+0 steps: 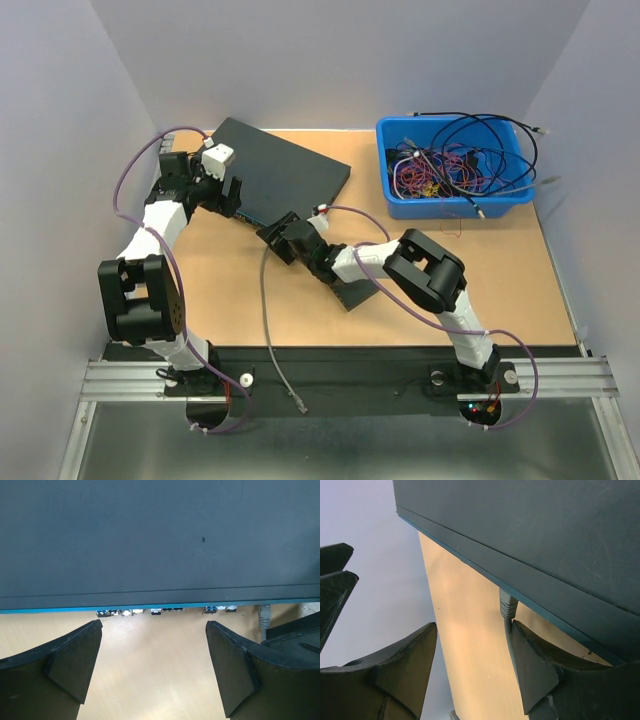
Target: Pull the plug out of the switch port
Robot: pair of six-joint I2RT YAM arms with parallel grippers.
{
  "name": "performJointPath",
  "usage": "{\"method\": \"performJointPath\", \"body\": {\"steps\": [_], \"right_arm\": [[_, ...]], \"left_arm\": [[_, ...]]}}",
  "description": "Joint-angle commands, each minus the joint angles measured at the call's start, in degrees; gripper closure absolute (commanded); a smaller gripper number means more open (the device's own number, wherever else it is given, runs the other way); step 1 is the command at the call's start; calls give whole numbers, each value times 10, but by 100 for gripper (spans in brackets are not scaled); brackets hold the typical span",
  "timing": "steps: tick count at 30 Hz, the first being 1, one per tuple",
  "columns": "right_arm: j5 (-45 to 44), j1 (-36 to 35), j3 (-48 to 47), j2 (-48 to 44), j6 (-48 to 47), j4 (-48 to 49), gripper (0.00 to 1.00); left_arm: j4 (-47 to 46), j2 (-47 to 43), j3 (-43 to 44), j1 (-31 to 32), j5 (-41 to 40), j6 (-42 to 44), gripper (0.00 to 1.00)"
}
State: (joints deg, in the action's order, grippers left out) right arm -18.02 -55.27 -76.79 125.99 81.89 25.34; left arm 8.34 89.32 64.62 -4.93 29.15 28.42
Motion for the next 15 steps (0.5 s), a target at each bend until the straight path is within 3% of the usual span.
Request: {"method": "performJointPath", "body": {"steps": [1,5,15], "right_arm": [[-49,-2,13,31,28,-47,33],[-109,5,13,28,4,-49,39],[-110,30,19,42,-15,-46,48]], "left_arm": [[-18,-14,26,4,15,-5,5],[-18,-11,28,4,17,-6,5],[-18,-2,32,6,15,-9,5]]}}
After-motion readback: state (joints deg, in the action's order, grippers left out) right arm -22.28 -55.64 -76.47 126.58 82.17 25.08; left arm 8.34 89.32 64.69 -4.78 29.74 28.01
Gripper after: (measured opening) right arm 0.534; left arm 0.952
